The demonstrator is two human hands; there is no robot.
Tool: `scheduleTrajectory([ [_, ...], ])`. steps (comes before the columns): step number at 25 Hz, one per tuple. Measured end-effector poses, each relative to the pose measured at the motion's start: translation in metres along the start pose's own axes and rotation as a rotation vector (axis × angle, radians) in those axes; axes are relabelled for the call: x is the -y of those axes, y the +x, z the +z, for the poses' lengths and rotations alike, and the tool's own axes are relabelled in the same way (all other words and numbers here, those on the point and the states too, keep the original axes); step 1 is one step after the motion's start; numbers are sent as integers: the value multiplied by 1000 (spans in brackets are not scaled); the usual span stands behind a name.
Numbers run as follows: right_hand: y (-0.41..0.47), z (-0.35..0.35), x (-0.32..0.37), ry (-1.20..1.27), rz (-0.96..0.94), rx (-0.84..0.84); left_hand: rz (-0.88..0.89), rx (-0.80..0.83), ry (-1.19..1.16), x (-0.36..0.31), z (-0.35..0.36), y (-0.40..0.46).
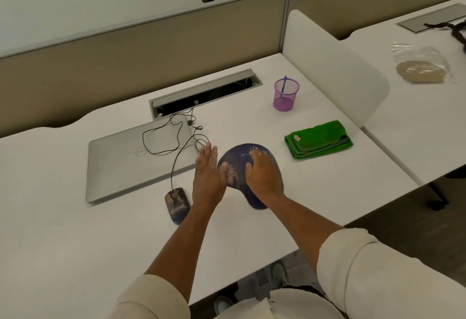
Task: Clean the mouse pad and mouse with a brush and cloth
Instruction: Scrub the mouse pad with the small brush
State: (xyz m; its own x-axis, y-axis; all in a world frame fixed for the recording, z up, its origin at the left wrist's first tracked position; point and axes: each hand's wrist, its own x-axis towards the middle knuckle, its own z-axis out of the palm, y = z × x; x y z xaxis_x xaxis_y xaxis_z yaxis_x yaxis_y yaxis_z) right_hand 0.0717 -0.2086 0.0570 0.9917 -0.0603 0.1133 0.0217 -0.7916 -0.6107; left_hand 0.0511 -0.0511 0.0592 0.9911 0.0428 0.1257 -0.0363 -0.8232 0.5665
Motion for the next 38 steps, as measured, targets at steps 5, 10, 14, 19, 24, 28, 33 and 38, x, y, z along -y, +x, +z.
scheduleTrajectory([
  [5, 54, -21, -41, -72, -12, -29, -30, 130, 21, -42, 42, 59],
  [10, 111, -33, -79, -124, -69, -37, -90, 239, 69, -62, 82, 117],
  [14, 157, -40, -103, -83, -123, -53, -154, 377, 137, -69, 112, 161],
  [19, 206, -50, -122, -5, -161, -122, -189, 475, 169, -74, 144, 208],
  [24, 250, -60, -129, 71, -206, -260, -218, 391, 248, -76, 174, 219],
  [28, 301, -75, -129, 23, -168, -287, -214, 296, 260, -75, 185, 230],
  [33, 358, -80, -136, -229, -43, -35, -195, 242, 277, -70, 192, 230],
  [38, 370, -75, -132, -250, -142, 18, -187, 218, 281, -68, 193, 229],
])
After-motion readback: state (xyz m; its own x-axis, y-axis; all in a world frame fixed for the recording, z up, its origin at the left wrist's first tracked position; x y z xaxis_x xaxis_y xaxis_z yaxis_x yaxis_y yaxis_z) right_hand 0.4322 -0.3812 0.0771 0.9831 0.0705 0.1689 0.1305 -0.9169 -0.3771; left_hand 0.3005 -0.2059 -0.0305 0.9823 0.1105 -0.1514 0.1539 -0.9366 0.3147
